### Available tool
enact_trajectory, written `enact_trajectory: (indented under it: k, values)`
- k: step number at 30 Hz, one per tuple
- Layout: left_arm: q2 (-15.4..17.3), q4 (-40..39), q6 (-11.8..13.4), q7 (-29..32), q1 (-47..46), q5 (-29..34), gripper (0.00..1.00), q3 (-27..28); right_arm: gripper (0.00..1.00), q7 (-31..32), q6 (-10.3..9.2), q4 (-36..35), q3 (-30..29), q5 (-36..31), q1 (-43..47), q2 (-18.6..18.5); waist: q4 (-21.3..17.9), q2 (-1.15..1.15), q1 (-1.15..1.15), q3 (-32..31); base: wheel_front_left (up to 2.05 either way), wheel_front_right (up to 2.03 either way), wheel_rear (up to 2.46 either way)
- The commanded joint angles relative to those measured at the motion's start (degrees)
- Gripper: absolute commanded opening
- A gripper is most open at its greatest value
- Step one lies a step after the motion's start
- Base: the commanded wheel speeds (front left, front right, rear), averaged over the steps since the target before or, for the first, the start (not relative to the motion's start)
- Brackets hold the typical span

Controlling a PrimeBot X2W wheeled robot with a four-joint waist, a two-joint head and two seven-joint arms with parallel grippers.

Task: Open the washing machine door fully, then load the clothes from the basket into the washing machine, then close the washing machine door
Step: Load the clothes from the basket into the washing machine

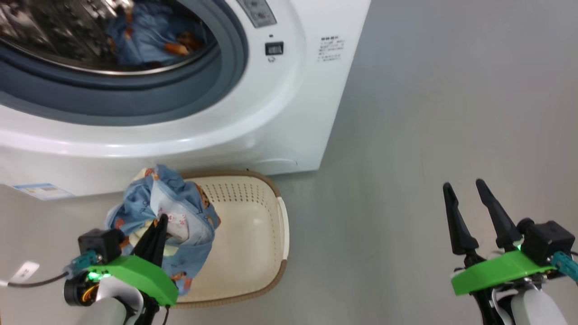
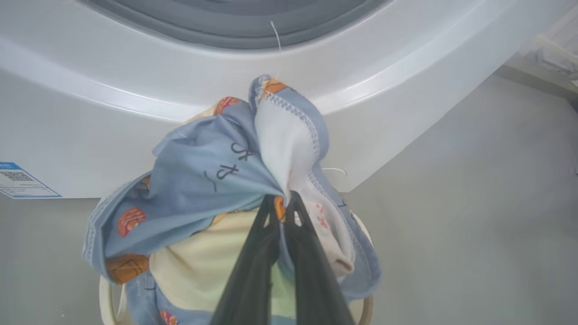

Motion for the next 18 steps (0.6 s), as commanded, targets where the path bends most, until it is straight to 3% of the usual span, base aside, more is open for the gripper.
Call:
enact_trajectory:
  k: [1,18]
  values:
    - [1.46,-1.98,-0.08,-0.77,0.74,1.19,0.00,3.04,1.00,-0.27,0.09,-1.01,0.86,0.01,1.17,-0.67,1.73,0.00,0.00,-3.20,0.00,0.00,0.00]
    - [-0.24,-16.94,-0.08,-0.77,11.38,12.33,0.00,15.75,1.00,-0.27,0.09,-1.32,-0.80,0.45,7.95,-2.26,4.91,0.00,0.00,-9.66,0.00,0.00,0.00]
